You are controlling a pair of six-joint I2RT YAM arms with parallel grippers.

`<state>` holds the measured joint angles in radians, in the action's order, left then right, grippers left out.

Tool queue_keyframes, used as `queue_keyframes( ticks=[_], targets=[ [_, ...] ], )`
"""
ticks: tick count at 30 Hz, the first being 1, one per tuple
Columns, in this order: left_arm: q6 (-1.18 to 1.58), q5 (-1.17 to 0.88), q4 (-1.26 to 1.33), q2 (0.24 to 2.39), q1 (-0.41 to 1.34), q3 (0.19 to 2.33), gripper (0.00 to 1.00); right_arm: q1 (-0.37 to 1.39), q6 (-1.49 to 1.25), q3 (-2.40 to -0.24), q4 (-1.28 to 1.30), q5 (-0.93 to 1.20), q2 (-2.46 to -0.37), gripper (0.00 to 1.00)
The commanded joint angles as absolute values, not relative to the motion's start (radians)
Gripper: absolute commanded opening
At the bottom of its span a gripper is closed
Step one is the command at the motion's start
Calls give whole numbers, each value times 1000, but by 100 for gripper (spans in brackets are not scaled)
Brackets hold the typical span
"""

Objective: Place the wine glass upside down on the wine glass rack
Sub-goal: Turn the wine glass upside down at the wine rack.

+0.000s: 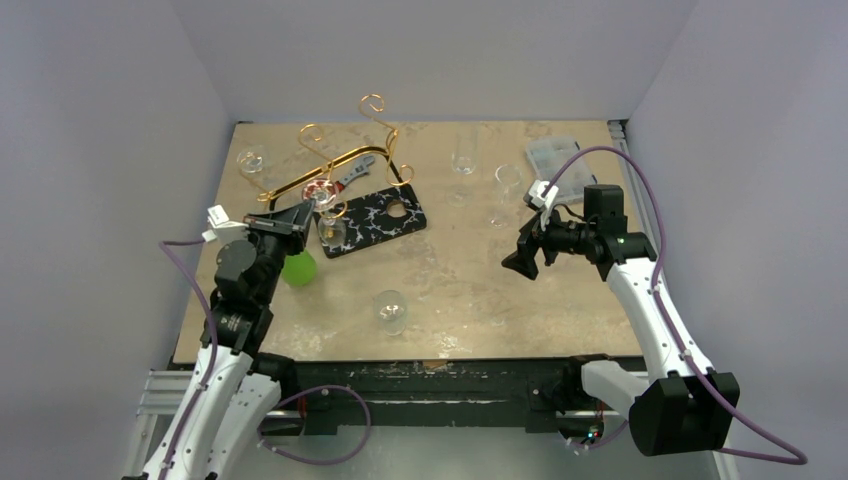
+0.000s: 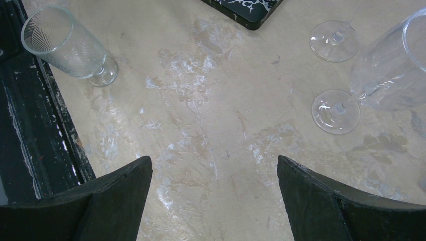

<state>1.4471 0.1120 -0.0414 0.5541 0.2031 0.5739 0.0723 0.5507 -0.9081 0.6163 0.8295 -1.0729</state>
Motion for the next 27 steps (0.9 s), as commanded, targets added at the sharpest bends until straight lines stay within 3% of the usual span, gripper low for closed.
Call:
queue_keyframes(
  ticks=[1, 27],
  targets=[
    [1441, 111, 33, 551, 195, 589, 0, 70, 563, -910, 609, 839, -1052, 91],
    [1451, 68, 11, 517, 195, 589, 0, 70, 561, -910, 609, 840, -1055, 91]
  ],
)
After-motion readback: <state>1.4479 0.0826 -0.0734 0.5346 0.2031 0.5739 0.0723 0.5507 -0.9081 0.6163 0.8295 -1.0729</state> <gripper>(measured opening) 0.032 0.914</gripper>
